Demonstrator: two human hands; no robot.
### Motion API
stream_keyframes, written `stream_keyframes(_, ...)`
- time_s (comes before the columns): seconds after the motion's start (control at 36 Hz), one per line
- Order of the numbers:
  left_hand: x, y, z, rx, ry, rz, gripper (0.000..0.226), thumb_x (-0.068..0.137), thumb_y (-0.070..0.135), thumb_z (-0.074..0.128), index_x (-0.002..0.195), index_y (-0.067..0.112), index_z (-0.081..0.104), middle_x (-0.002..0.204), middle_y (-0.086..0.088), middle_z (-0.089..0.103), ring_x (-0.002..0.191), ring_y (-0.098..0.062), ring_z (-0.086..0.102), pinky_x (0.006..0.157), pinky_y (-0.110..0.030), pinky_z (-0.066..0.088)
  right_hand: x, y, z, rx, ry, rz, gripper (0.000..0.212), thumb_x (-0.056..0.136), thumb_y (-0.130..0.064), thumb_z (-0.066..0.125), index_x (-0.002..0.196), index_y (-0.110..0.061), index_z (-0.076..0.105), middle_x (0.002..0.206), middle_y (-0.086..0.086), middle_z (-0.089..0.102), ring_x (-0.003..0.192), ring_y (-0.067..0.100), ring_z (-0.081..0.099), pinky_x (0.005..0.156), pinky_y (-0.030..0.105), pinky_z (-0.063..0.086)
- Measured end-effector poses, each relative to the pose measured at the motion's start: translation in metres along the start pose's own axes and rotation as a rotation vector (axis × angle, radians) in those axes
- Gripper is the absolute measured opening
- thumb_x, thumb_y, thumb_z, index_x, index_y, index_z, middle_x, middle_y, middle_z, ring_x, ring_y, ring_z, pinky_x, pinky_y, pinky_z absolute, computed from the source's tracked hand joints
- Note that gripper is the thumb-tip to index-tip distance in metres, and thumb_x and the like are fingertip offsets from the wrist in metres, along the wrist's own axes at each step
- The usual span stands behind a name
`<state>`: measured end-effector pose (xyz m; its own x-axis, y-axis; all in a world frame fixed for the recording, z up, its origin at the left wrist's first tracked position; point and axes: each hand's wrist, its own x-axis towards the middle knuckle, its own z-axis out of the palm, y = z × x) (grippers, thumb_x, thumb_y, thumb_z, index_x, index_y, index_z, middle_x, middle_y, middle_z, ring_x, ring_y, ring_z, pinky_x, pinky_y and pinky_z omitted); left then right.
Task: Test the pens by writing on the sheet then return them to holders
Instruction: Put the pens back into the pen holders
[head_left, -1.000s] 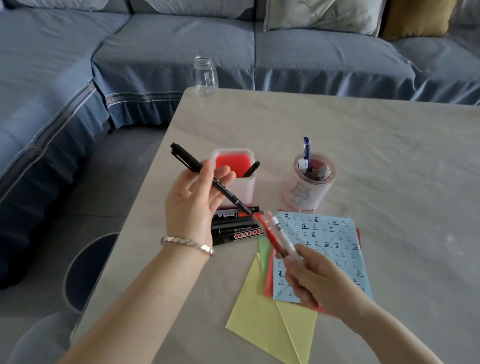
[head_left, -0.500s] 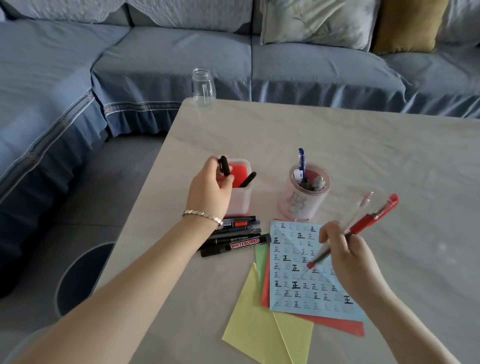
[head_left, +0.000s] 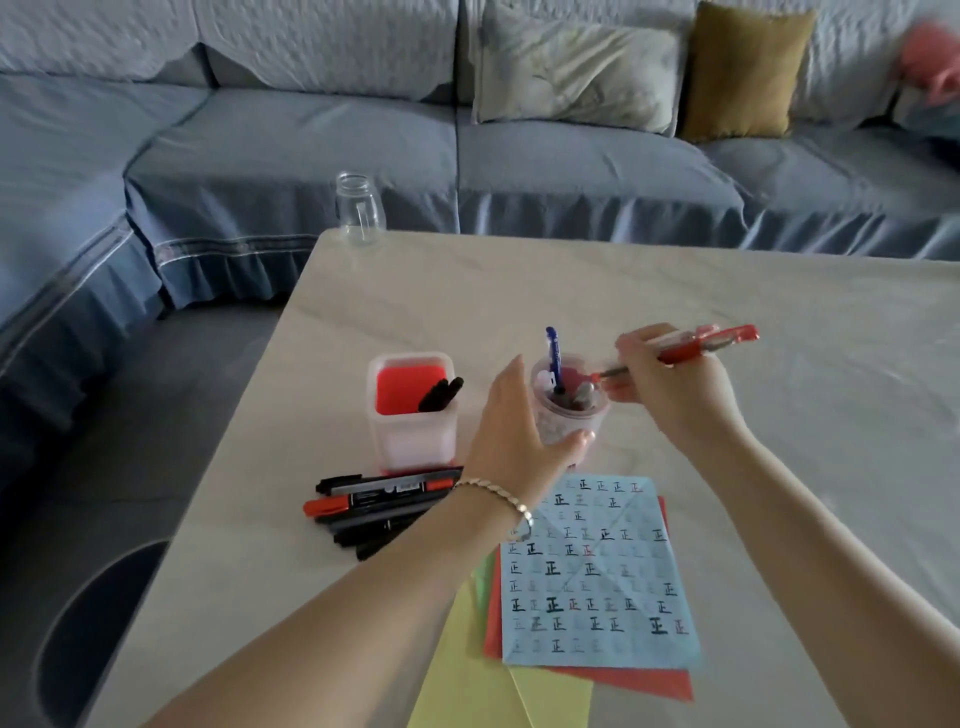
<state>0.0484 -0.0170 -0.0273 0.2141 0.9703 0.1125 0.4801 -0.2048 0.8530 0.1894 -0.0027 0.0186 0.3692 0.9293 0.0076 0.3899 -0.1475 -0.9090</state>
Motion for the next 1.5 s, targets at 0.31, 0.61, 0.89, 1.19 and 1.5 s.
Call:
stream_keyframes(0.31, 0.041, -0.006, 0.022, -0.027, 0.065, -0.172, 0.065, 0.081, 0.028, 0.069, 0.135, 0.014, 0.035, 0.127, 0.000, 0.053, 0.112, -0.018, 0.051, 0.082, -0.019, 0.035, 0.009, 0.012, 0.004, -0.206, 0.013, -0.116, 0.012, 0.084, -0.021, 0.058, 0.073, -0.023, 0.063, 0.062, -0.002, 0.065, 0.066, 0.021, 0.067, 0.062, 0.020, 0.047)
stream_keyframes(0.61, 0.000, -0.031, 0.005, 0.057, -0.041, -0.055, 0.081, 0.083, 0.019, 0.067, 0.146, 0.009, 0.016, 0.149, -0.002, 0.029, 0.133, -0.011, 0.032, 0.110, -0.025, 0.026, 0.000, 0.027, 0.009, -0.459, -0.150, -0.155, 0.036, 0.085, -0.034, 0.061, 0.115, -0.015, 0.058, 0.106, 0.005, 0.060, 0.079, 0.016, 0.056, 0.069, 0.026, 0.037)
stream_keyframes(0.89, -0.062, -0.120, -0.063, 0.730, 0.301, 0.207, 0.019, 0.071, 0.014, 0.066, 0.091, 0.014, 0.065, 0.088, 0.002, 0.068, 0.078, -0.021, 0.064, 0.069, -0.032, 0.048, -0.073, 0.033, 0.035, -0.382, -0.243, -0.596, 0.009, 0.085, -0.022, 0.057, 0.084, -0.019, 0.066, 0.076, -0.010, 0.058, 0.068, 0.006, 0.051, 0.060, 0.013, 0.041)
stream_keyframes(1.19, -0.054, -0.143, -0.078, 0.954, 0.151, 0.183, 0.041, 0.039, 0.022, 0.093, 0.070, 0.016, 0.066, 0.068, 0.001, 0.060, 0.058, -0.023, 0.059, 0.048, -0.030, 0.045, -0.088, 0.044, 0.107, -0.585, -0.552, -0.586, 0.033, 0.090, -0.021, 0.051, 0.122, -0.014, 0.056, 0.123, -0.004, 0.052, 0.119, 0.015, 0.040, 0.100, 0.025, 0.034)
stream_keyframes(1.5, -0.057, -0.151, -0.074, 0.982, 0.135, 0.256, 0.040, 0.033, 0.007, 0.088, 0.067, 0.012, 0.067, 0.061, -0.002, 0.059, 0.052, -0.022, 0.057, 0.046, -0.024, 0.043, -0.081, 0.058, 0.135, -0.727, -0.476, -0.717, 0.040, 0.067, -0.009, 0.075, 0.106, -0.011, 0.063, 0.100, 0.002, 0.063, 0.096, 0.028, 0.059, 0.078, 0.040, 0.051)
